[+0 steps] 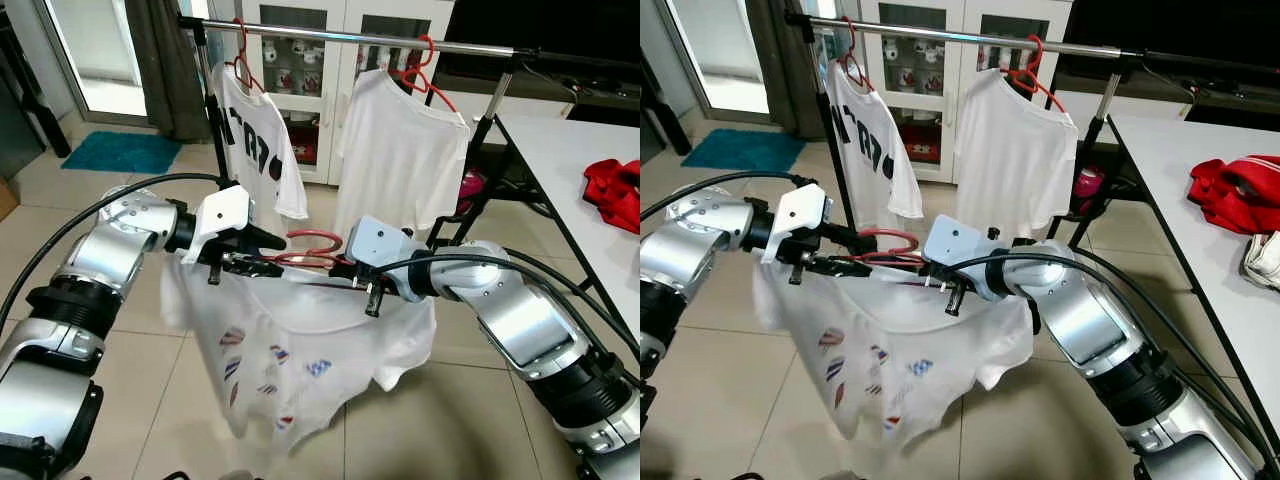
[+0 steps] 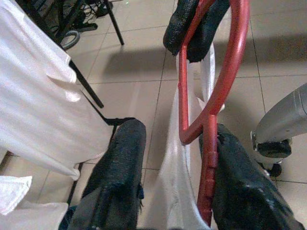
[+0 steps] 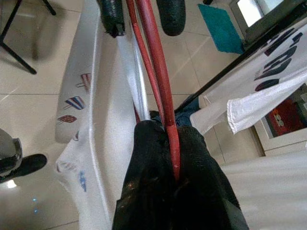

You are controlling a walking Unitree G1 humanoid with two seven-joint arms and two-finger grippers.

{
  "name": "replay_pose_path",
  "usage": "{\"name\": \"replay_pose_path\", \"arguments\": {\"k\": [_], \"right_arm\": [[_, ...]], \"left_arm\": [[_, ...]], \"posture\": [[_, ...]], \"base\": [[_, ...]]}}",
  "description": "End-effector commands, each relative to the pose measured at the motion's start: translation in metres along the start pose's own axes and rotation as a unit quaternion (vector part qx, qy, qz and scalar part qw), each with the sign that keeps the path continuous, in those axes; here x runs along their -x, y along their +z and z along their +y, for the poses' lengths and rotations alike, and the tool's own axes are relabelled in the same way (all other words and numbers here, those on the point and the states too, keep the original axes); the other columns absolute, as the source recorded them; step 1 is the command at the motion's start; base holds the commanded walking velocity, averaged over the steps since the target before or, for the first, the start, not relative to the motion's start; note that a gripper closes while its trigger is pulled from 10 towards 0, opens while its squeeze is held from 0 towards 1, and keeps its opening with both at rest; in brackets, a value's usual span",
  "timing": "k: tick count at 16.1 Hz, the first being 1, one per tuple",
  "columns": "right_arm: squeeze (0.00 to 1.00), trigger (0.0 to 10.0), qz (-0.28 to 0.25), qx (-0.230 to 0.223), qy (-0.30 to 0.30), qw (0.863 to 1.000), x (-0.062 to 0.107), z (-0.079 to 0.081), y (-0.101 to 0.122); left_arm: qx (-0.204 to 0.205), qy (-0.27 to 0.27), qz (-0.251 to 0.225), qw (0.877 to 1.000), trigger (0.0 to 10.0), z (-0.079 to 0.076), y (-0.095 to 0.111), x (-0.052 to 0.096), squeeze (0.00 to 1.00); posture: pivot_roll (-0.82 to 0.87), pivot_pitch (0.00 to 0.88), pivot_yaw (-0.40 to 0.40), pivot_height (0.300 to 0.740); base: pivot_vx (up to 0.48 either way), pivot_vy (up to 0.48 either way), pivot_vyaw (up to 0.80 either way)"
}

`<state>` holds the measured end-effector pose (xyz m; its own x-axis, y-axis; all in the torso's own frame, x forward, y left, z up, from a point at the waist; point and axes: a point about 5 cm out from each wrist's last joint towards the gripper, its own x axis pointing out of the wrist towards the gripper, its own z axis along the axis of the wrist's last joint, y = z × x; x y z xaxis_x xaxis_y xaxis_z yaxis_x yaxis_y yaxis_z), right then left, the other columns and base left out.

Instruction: Hang hanger

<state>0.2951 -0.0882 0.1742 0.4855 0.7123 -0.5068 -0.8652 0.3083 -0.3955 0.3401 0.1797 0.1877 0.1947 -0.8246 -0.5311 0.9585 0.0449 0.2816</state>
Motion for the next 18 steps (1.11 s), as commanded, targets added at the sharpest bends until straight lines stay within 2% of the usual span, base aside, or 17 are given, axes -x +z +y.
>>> {"name": "replay_pose_path", "arguments": {"k": [1, 3, 7, 13, 14, 15, 18], "right_arm": [[0.0, 10.0, -0.02, 0.014, -0.003, 1.0, 0.0, -0.004, 0.013], [0.0, 10.0, -0.019, 0.014, -0.004, 1.0, 0.0, -0.005, 0.013], [0.0, 10.0, -0.017, 0.016, -0.004, 1.0, 0.0, -0.005, 0.013], [0.0, 10.0, -0.014, 0.012, -0.006, 1.0, 0.0, -0.006, 0.011], [0.14, 10.0, -0.013, 0.008, -0.004, 1.0, 0.001, -0.006, 0.01], [1.0, 10.0, -0.013, 0.004, -0.004, 1.0, 0.003, -0.007, 0.009], [1.0, 10.0, -0.014, -0.009, -0.02, 1.0, 0.014, -0.015, 0.005]], "left_arm": [[-0.014, 0.0, -0.007, 1.0, 0.0, 0.003, 0.006, -0.006, 0.0], [-0.019, 0.005, -0.021, 1.0, 0.0, 0.006, 0.01, -0.009, 0.0], [-0.028, 0.002, -0.02, 0.999, 0.0, 0.005, 0.01, -0.011, 0.0], [-0.02, -0.006, -0.038, 0.999, 0.0, 0.002, 0.009, -0.01, 0.0], [-0.015, -0.007, -0.041, 0.999, 0.0, 0.001, 0.008, -0.009, 0.0], [-0.002, -0.005, -0.051, 0.999, 0.0, 0.0, 0.008, -0.008, 0.0], [0.035, 0.012, -0.061, 0.997, 0.0, -0.001, 0.002, -0.003, 0.0]], "posture": [[-0.15, 0.0, 0.002, 0.74], [-0.15, 0.0, 0.005, 0.74], [-0.15, 0.0, 0.005, 0.74], [-0.16, 0.0, 0.009, 0.74], [-0.16, 0.0, 0.009, 0.74], [-0.16, 0.0, 0.009, 0.74], [-0.16, 0.0, 0.013, 0.74]], "base": [[0.0, 0.0, 0.0], [0.0, 0.0, 0.0], [0.0, 0.0, 0.0], [0.0, 0.0, 0.0], [0.0, 0.0, 0.0], [0.0, 0.0, 0.0], [0.0, 0.0, 0.0]]}}
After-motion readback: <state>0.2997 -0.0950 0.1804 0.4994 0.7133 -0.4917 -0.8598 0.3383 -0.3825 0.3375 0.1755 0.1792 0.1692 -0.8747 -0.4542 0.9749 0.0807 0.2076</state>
